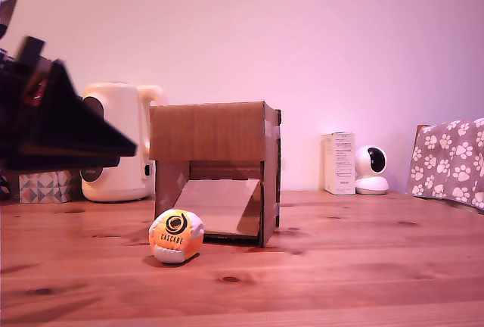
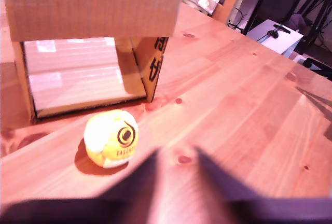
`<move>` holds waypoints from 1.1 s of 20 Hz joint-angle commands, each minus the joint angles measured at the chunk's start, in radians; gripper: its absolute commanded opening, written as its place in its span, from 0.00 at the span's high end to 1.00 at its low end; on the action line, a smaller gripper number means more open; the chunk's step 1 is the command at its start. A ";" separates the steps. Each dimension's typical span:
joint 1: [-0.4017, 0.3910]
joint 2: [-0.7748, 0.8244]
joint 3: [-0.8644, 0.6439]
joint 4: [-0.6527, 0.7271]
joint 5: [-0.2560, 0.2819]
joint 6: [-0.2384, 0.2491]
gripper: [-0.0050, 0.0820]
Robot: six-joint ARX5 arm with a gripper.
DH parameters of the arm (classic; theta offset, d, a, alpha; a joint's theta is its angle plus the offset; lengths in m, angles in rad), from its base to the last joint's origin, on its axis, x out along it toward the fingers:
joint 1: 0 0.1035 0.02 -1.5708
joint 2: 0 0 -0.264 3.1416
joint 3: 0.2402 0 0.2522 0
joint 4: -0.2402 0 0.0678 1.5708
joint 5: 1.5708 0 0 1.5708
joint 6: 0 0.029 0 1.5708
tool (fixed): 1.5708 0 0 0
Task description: Drop the footbag into the cardboard dice tower
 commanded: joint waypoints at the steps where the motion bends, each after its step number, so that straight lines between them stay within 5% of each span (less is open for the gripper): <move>1: -0.003 0.033 0.002 0.032 -0.024 0.017 0.06; 11: -0.008 0.372 0.179 0.124 -0.081 0.117 0.07; 22: -0.010 0.673 0.367 0.037 -0.092 0.126 0.12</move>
